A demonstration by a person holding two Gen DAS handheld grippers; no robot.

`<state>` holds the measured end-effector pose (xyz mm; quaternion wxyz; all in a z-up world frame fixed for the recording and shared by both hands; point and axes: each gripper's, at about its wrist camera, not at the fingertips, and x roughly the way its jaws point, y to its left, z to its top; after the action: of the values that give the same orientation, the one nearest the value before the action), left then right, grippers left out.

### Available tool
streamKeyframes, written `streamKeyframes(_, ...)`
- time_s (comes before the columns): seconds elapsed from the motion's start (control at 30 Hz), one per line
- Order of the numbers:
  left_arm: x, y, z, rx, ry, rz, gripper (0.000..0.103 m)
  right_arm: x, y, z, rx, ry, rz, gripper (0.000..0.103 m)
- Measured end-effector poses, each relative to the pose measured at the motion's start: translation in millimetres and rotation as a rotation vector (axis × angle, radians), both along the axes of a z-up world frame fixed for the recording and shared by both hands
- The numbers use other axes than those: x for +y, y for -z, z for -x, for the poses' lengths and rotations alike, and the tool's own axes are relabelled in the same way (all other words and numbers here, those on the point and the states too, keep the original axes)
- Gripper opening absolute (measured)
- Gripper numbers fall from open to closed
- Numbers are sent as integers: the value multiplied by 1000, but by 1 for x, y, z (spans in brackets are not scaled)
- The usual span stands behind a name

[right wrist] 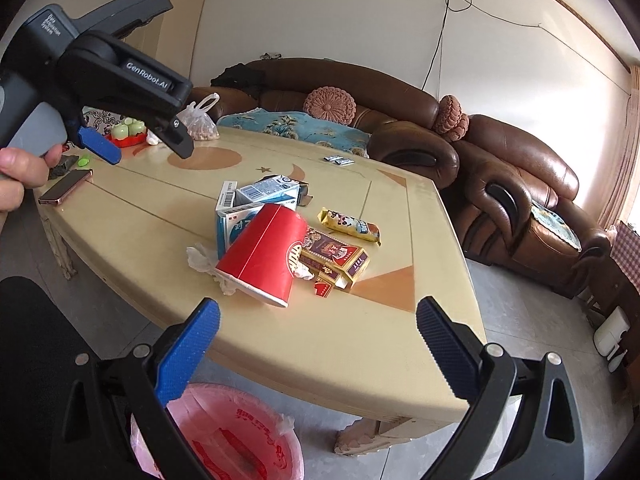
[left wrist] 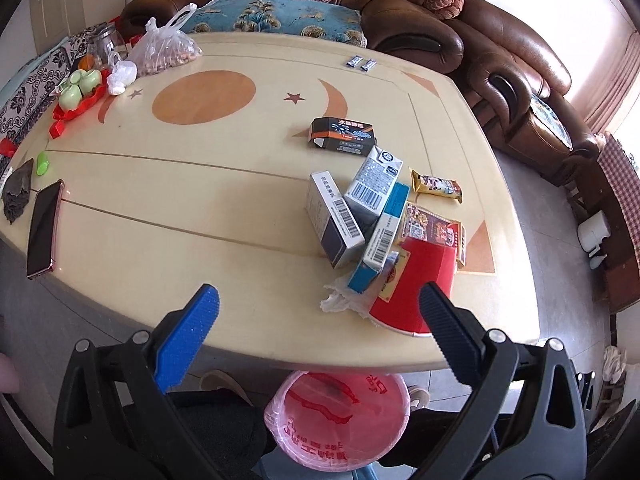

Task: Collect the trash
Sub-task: 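Grasp the white medicine box with the left tool while the right tool grasps the red cup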

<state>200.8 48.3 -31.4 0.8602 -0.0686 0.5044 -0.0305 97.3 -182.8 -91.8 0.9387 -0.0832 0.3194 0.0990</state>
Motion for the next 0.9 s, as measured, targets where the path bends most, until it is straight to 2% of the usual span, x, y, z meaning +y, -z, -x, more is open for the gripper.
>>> streamKeyframes(0.33, -7, 12, -46, 72, -18, 1, 98, 3, 21, -31, 18, -40, 25, 96)
streamKeyframes(0.6, -9, 37, -73, 135, -44, 16, 98, 15, 48, -47, 28, -79, 68, 96)
streamKeyframes(0.9, -11, 59, -94, 188, -54, 16, 98, 24, 64, -60, 19, -103, 80, 96)
